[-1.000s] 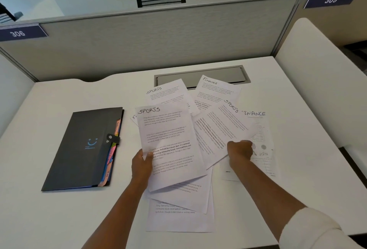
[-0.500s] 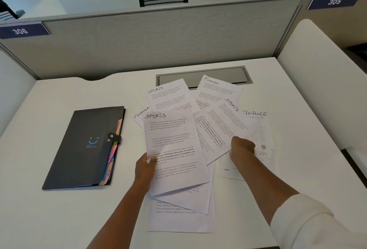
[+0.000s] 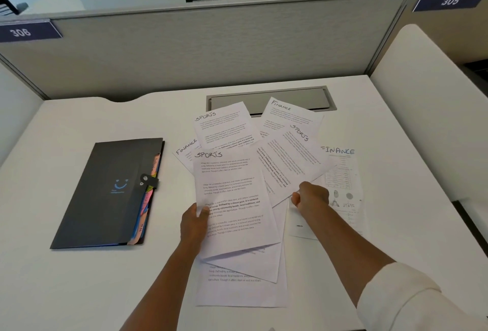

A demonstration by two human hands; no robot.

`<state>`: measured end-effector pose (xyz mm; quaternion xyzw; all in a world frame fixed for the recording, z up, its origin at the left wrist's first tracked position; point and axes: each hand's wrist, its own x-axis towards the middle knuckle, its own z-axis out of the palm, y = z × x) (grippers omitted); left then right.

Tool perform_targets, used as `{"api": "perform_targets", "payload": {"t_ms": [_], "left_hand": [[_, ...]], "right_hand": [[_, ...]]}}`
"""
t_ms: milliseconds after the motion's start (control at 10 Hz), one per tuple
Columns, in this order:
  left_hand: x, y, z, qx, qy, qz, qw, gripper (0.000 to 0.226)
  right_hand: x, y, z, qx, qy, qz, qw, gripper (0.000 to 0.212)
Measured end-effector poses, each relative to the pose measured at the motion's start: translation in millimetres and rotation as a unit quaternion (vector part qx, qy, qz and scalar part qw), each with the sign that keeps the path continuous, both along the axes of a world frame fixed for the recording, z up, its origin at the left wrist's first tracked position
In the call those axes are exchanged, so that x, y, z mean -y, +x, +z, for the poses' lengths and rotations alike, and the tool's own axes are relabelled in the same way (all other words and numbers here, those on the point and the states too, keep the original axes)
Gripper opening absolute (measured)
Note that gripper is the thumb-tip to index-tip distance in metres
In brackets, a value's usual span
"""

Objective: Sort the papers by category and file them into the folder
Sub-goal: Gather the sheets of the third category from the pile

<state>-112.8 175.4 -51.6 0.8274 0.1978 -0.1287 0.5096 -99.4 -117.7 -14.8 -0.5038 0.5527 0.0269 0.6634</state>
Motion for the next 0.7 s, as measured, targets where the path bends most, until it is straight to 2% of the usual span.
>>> {"api": "perform_targets", "payload": {"t_ms": [100, 200, 300, 400, 500, 600, 700], "left_hand": [[1, 0, 1, -0.003, 0.0, 0.001, 1.0, 0.022], [1, 0, 0, -0.007, 0.001, 0.002, 1.0, 0.022], [1, 1, 0, -0.008, 0.001, 0.003, 1.0, 0.019], [1, 1, 2, -0.013, -0.004, 0.008, 1.0, 0.016], [3, 1, 4, -0.016, -0.002, 0.006, 1.0, 0.018], [2, 1, 5, -0.024, 0.001, 0.003, 1.0, 0.021], [1, 2, 4, -0.026, 0.0, 0.001, 1.0, 0.02]], "right_hand": [[-4, 4, 2, -0.027, -0.066, 0.036, 0.997, 0.002], [1, 18, -26, -0.051, -0.162, 0.029, 0.985, 0.017], [-4, 23, -22, -0.049, -0.181, 0.014, 0.982, 0.031], [-19, 27, -7, -0.052, -0.315, 0.114, 0.941, 0.05], [-24, 28, -5, -0.039, -0.375, 0.172, 0.91, 0.059], [-19, 31, -9, -0.103, -0.349, 0.157, 0.918, 0.065], [-18, 31, -11, -0.147, -0.351, 0.176, 0.908, 0.07]]}}
